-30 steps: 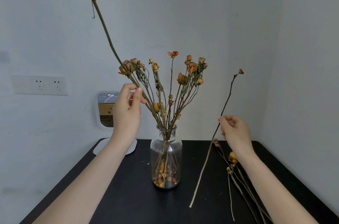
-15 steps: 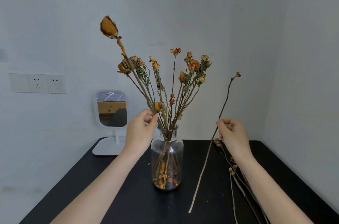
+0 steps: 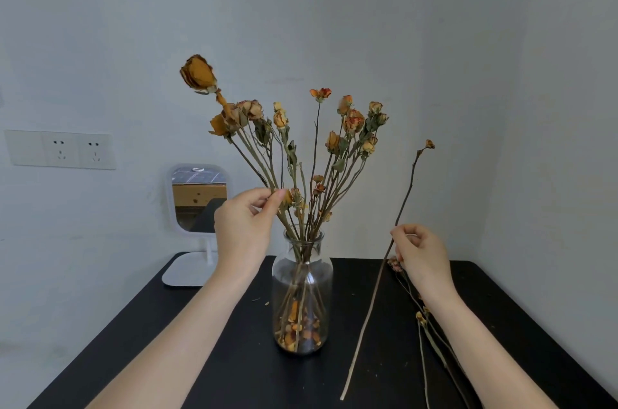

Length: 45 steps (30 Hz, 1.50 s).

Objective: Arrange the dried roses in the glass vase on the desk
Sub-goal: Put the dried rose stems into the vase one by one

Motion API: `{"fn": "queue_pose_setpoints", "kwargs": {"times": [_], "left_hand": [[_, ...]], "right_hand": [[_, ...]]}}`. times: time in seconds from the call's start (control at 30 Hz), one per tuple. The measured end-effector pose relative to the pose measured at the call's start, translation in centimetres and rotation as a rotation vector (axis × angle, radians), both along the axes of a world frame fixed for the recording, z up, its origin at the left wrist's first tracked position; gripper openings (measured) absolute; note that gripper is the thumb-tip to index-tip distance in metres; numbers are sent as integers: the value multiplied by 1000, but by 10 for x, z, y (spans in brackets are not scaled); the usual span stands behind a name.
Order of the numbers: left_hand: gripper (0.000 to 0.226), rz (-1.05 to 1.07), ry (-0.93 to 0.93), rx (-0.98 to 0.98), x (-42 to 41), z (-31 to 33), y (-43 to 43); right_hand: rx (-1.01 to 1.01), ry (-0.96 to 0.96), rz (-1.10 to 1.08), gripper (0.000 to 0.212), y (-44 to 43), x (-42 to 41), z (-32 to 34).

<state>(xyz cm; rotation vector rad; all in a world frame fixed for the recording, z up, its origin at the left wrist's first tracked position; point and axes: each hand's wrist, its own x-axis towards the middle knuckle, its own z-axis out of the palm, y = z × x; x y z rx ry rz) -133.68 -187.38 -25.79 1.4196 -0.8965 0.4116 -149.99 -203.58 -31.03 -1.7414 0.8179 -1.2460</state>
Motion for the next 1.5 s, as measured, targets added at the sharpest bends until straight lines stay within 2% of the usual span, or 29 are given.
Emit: {"fn": "queue_pose_setpoints", "kwargs": {"times": [0.2, 0.33, 0.4, 0.57, 0.77, 1.0, 1.13, 1.2, 1.33, 1.5], "left_hand": [[19, 19, 56, -58, 4, 5, -1], [5, 24, 15, -89, 3, 18, -3], [4, 43, 1, -76, 4, 19, -4], [18, 119, 12, 22, 9, 6, -8], [13, 118, 5, 111, 0, 2, -21], [14, 94, -48, 98, 4, -11, -23], [8, 56, -52, 60, 3, -43, -13], [19, 25, 23, 106, 2, -64, -14], [66, -28, 119, 394, 5, -89, -32], [72, 143, 26, 550, 10, -86, -52]], "right_hand": [[2, 15, -4, 10, -3, 1, -2], [14, 21, -2, 10, -5, 4, -4], [21, 16, 1, 7, -5, 5, -5], [24, 19, 5, 4, -6, 8, -8], [42, 23, 1, 6, -6, 12, -9], [48, 37, 1, 7, -7, 11, -11], [51, 29, 0, 8, -7, 13, -12], [44, 26, 0, 9, -7, 13, -12], [15, -63, -43, 8, -6, 13, -5], [-33, -189, -106, 5, -11, 7, 12]]}}
